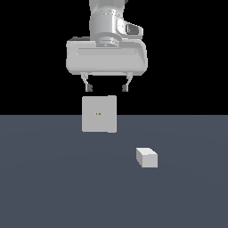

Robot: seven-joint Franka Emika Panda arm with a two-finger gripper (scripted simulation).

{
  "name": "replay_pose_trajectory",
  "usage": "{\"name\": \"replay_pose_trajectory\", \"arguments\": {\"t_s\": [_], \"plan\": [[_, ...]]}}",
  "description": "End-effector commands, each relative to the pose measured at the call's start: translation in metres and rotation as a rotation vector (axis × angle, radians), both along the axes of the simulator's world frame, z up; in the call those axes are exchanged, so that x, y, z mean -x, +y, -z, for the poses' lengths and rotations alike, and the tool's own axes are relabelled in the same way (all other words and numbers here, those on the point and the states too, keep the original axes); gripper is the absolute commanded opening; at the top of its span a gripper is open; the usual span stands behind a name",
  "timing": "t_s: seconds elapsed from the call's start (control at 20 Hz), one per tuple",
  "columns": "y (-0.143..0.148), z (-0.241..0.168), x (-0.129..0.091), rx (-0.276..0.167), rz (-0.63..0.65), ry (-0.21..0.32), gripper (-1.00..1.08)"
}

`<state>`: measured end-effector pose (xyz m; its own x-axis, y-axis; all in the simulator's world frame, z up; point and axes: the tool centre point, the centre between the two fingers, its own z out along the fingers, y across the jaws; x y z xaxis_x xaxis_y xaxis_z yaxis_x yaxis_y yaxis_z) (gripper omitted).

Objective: Plug the charger into the wall socket.

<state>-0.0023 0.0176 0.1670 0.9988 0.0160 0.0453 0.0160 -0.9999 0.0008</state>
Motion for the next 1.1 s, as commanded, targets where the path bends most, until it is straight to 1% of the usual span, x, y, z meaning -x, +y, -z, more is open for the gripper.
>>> {"name": "replay_pose_trajectory", "arguments": {"t_s": [0.0,0.35,1.05], "plan": [[-0.003,0.003,0.003,0.0,-0.002,-0.011,1.0],[-0.015,0.016,0.016,-0.002,-0.01,-0.061,1.0],[-0.051,0.059,0.046,-0.004,-0.033,-0.204,1.0]]}}
